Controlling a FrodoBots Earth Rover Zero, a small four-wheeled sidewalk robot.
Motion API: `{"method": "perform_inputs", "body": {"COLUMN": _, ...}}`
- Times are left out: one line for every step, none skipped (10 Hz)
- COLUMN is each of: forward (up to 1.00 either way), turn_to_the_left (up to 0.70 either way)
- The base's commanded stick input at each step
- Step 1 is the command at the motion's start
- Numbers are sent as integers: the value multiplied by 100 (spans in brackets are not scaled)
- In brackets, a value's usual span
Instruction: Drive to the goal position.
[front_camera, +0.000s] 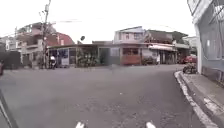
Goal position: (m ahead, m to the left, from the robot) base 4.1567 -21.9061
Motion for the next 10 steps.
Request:
{"method": "perform_inputs", "body": {"forward": 70, "turn_to_the_left": -14}}
{"method": "perform_inputs", "body": {"forward": 70, "turn_to_the_left": -14}}
{"method": "perform_inputs", "body": {"forward": 70, "turn_to_the_left": -14}}
{"method": "perform_inputs", "body": {"forward": 70, "turn_to_the_left": -14}}
{"method": "perform_inputs", "body": {"forward": 70, "turn_to_the_left": -14}}
{"method": "perform_inputs", "body": {"forward": 70, "turn_to_the_left": -14}}
{"method": "perform_inputs", "body": {"forward": 70, "turn_to_the_left": -14}}
{"method": "perform_inputs", "body": {"forward": 70, "turn_to_the_left": -14}}
{"method": "perform_inputs", "body": {"forward": 70, "turn_to_the_left": -14}}
{"method": "perform_inputs", "body": {"forward": 70, "turn_to_the_left": -14}}
